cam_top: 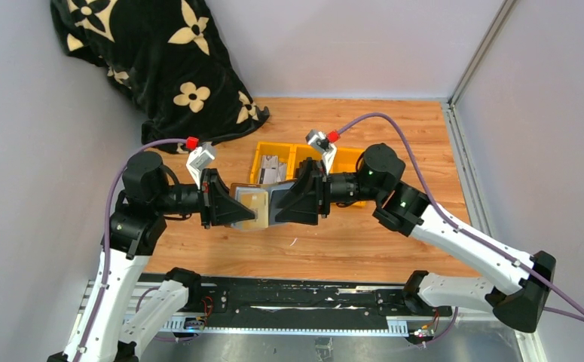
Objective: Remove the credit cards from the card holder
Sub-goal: Remove the credit card from the card holder.
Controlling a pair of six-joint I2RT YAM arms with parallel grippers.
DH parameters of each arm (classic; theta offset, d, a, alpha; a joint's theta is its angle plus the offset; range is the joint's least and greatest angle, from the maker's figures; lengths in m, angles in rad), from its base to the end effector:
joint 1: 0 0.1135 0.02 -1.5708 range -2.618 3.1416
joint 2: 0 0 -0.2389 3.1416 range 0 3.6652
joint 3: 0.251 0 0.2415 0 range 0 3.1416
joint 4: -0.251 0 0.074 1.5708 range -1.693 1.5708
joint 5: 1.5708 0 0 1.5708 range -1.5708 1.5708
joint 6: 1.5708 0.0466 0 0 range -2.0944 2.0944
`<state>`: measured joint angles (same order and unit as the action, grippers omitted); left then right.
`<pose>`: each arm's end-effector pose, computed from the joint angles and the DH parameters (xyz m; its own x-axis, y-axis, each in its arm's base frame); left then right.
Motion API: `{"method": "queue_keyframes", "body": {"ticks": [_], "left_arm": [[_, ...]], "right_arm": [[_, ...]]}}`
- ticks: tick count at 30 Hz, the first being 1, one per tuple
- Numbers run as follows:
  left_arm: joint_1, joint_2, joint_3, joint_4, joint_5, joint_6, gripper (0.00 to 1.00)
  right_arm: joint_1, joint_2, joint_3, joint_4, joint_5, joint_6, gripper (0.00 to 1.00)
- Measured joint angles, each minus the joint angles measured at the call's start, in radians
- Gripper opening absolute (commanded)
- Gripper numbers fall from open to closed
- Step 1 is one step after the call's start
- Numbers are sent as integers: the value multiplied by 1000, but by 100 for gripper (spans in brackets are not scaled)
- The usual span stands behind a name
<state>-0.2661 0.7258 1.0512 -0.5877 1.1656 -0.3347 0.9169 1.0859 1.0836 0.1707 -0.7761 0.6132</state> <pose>0.1171 -0.0763 0.3797 -0.5516 0.0162 -0.8339 0.8246 0.1612 -0.5423 0.1252 0.2171 0.4023 -0.4844 0.0432 -0.8738 -0.8655 -0.1698 0.4713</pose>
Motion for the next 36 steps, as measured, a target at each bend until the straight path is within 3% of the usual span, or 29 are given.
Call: {"method": "queue_keyframes", "body": {"ticks": [9, 15, 17, 20, 23, 30, 36], "left_arm": [[0, -15, -8, 102, 2, -111, 0], [0, -16, -10, 115, -1, -131, 0], [0, -16, -14, 116, -3, -138, 0], [2, -16, -16, 119, -3, -147, 1], [2, -26, -16, 123, 10, -153, 12], [2, -31, -16, 140, 39, -168, 18], [2, -27, -19, 148, 85, -188, 12]], "right_arm": [[9, 47, -14, 82, -21, 60, 50], [25, 106, -13, 157, -41, 103, 43], [26, 119, -13, 172, -45, 111, 36], [26, 130, -13, 182, -46, 129, 16], [26, 138, -13, 186, -48, 138, 0], [26, 136, -14, 201, -69, 148, 0], [30, 117, -40, 225, -82, 151, 0]]}}
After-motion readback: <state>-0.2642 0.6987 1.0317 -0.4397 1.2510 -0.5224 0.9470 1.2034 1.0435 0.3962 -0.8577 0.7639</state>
